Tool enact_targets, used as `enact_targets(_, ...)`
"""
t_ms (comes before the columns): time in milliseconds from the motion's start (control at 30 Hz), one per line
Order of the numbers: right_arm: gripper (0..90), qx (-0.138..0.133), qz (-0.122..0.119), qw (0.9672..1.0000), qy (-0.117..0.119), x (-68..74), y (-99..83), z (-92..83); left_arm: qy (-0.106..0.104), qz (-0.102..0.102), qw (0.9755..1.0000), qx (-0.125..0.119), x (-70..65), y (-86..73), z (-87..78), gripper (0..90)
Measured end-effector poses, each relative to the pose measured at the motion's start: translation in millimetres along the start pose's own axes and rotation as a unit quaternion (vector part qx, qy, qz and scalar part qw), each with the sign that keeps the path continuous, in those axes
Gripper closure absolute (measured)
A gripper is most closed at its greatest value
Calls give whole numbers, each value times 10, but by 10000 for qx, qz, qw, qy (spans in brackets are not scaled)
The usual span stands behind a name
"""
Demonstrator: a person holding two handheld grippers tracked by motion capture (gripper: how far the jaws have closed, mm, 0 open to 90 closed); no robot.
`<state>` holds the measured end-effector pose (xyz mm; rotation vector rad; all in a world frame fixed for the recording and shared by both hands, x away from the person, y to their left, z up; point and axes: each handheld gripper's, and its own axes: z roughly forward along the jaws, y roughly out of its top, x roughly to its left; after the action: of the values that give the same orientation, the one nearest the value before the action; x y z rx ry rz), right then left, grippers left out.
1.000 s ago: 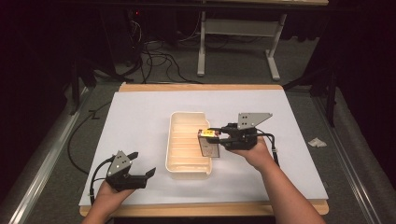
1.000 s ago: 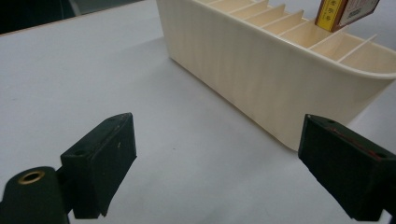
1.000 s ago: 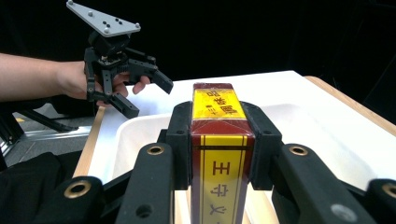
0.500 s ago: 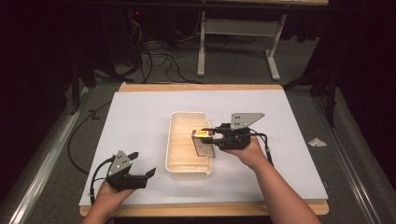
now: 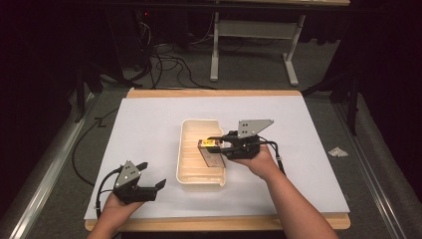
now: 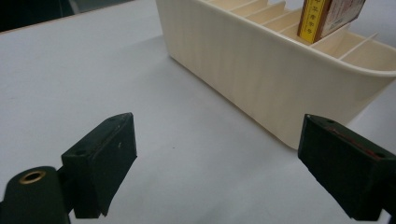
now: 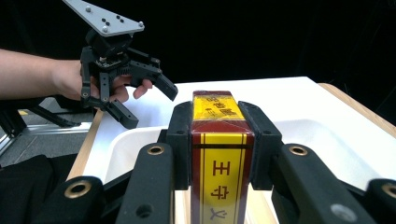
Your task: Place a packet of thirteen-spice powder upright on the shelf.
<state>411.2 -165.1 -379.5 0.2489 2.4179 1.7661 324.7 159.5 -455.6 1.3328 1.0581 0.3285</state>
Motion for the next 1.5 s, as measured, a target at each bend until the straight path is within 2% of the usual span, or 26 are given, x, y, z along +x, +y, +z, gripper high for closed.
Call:
enact_targets(500, 690, -54, -37, 10000, 40, 12, 45, 163, -27, -21, 10000, 19, -10, -8, 4, 121)
enact_targets(1067, 688, -91, -20, 9999, 65, 17, 36, 238, -42, -5, 10000, 47, -16, -16, 4, 121)
enact_targets(1300, 688, 104, -34, 9999, 84, 21, 1, 301, -44, 8, 10000, 59, -17, -18, 2, 121)
enact_targets(1500, 688, 40, 23, 9999, 94, 16, -41, 329, -54, -9, 10000, 43, -17, -14, 8, 122)
